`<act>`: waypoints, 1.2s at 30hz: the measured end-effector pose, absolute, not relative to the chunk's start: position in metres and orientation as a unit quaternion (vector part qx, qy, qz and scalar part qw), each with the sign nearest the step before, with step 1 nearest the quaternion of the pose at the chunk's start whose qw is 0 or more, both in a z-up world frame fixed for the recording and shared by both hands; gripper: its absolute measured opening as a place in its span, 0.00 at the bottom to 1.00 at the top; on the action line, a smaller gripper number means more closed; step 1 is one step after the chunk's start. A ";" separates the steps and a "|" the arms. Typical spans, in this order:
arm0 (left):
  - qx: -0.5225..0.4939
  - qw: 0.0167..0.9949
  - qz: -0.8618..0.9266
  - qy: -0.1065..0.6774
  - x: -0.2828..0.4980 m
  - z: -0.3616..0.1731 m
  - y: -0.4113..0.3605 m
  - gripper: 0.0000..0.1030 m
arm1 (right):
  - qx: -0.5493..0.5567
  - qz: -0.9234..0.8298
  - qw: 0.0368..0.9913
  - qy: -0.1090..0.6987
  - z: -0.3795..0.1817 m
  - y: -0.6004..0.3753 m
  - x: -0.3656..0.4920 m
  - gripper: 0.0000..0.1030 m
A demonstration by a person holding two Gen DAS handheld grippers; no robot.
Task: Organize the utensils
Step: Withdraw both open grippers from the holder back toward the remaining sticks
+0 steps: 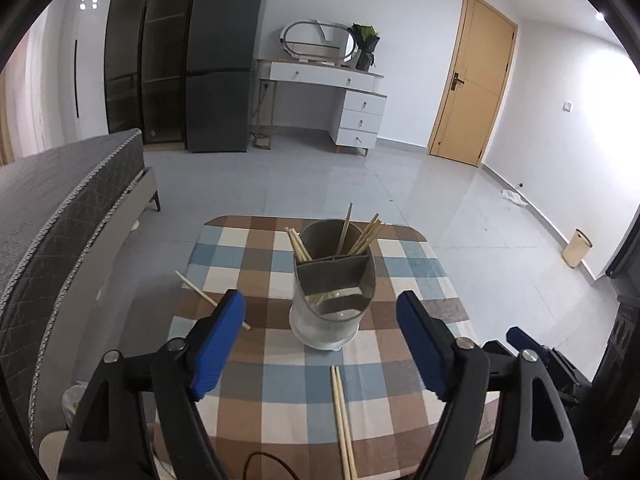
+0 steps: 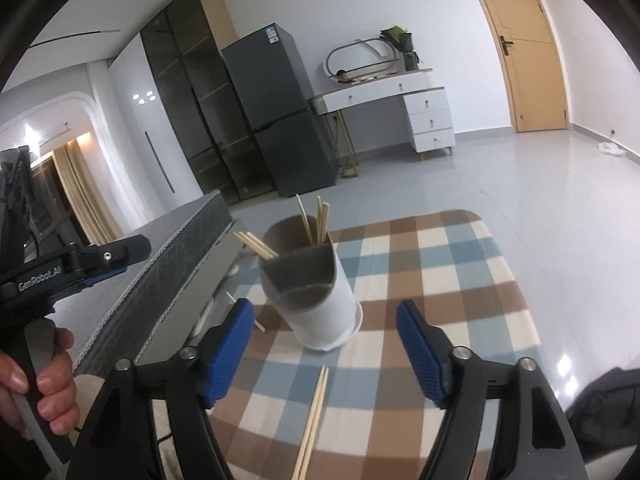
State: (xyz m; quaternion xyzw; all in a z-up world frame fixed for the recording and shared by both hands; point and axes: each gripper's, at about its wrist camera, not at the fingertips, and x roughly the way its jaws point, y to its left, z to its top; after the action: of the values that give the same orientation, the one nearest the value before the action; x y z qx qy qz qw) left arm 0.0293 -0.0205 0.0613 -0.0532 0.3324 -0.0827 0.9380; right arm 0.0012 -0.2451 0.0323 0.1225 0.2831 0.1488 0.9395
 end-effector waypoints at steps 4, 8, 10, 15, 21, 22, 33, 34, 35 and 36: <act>-0.033 0.942 -0.082 0.324 0.013 0.053 -0.028 0.84 | 0.121 0.134 0.944 0.276 0.028 -0.245 -0.012 0.86; -0.022 0.942 -0.080 0.326 0.004 0.041 -0.032 0.85 | 0.117 0.120 0.944 0.284 0.015 -0.248 -0.019 0.89; -0.023 0.940 -0.075 0.331 0.003 0.032 -0.031 0.85 | 0.115 0.117 0.941 0.295 0.008 -0.249 -0.020 0.89; -0.030 0.934 -0.066 0.349 0.009 0.010 -0.032 0.85 | 0.098 0.116 0.938 0.313 -0.003 -0.245 -0.022 0.89; -0.034 0.921 -0.058 0.384 0.019 -0.028 -0.033 0.85 | 0.103 0.100 0.925 0.351 -0.022 -0.244 -0.014 0.89; -0.036 0.918 -0.060 0.391 0.023 -0.036 -0.033 0.85 | 0.100 0.093 0.923 0.359 -0.026 -0.243 -0.012 0.89; -0.059 0.872 -0.034 0.485 0.050 -0.107 -0.020 0.85 | 0.077 0.095 0.887 0.445 -0.070 -0.220 0.020 0.88; -0.058 0.868 -0.031 0.493 0.052 -0.110 -0.021 0.85 | 0.077 0.096 0.884 0.451 -0.074 -0.217 0.024 0.87; -0.057 0.864 -0.029 0.499 0.055 -0.114 -0.022 0.85 | 0.076 0.097 0.881 0.456 -0.076 -0.215 0.028 0.85; -0.060 0.861 -0.032 0.504 0.057 -0.116 -0.022 0.85 | 0.074 0.097 0.878 0.462 -0.080 -0.213 0.032 0.83</act>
State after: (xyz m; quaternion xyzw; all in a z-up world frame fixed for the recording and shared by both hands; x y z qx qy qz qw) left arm 0.0567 -0.0218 -0.1160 -0.0596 0.5035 -0.0319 0.8613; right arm 0.0323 -0.2132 -0.0799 0.0735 0.4624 0.0972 0.8783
